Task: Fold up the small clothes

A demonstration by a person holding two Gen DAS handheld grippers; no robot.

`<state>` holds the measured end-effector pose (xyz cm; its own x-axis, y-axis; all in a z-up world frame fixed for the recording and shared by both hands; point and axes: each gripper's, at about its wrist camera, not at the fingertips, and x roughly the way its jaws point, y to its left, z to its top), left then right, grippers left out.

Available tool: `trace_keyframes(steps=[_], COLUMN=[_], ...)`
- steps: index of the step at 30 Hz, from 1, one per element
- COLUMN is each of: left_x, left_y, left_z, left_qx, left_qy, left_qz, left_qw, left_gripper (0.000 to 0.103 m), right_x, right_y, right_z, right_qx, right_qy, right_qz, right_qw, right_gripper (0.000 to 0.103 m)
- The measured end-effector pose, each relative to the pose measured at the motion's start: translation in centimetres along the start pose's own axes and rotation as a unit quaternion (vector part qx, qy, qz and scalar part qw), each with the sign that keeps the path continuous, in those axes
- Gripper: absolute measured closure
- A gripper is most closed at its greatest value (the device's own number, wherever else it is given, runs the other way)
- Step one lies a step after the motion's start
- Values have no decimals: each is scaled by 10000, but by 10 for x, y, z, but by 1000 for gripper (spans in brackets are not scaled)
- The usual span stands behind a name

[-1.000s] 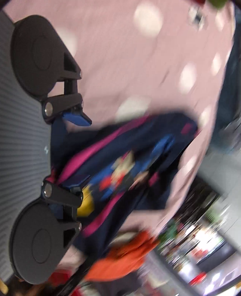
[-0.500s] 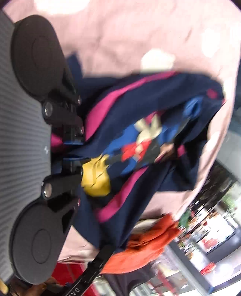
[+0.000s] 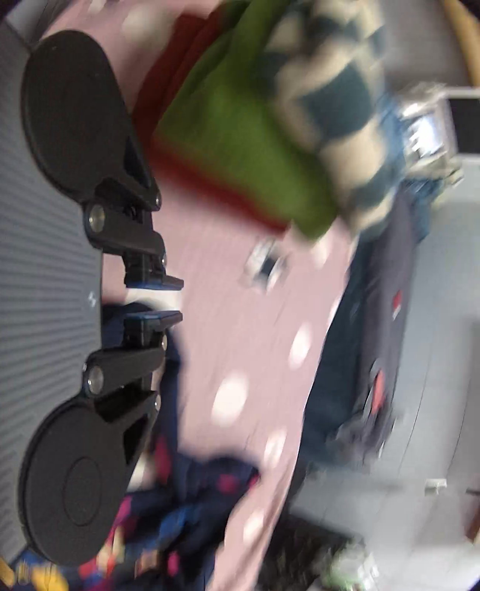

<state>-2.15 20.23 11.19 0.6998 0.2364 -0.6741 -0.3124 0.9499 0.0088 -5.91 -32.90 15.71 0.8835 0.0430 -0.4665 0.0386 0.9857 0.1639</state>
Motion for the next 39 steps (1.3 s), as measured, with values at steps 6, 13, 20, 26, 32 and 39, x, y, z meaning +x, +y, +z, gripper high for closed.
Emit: trace_keyframes(steps=[6, 13, 20, 26, 32, 39], left_x=[10, 11, 13, 14, 12, 15], left_y=[-1, -71, -106, -110, -124, -138], left_z=[-20, -68, -96, -101, -104, -109], left_qx=[-635, 225, 710, 759, 905, 1106], left_qy=[769, 1695, 2050, 2126, 2189, 2127], left_qz=[-1312, -2411, -2649, -2805, -2896, -2838], left_qw=[9863, 9553, 9395, 9329, 9274, 9284], left_gripper=[35, 14, 14, 14, 7, 1], right_x=[11, 23, 46, 19, -13, -29], right_y=[45, 162, 217, 146, 23, -54], right_z=[-35, -87, -124, -80, -45, -46], right_qx=[-238, -2221, -3707, -2925, -2442, -1732], right_qy=[690, 1271, 1346, 1185, 1419, 1647], right_qz=[1356, 2874, 2470, 1778, -360, -1752], right_qw=[9881, 9230, 8851, 9321, 9586, 9551], right_gripper=[28, 5, 103, 101, 100, 87])
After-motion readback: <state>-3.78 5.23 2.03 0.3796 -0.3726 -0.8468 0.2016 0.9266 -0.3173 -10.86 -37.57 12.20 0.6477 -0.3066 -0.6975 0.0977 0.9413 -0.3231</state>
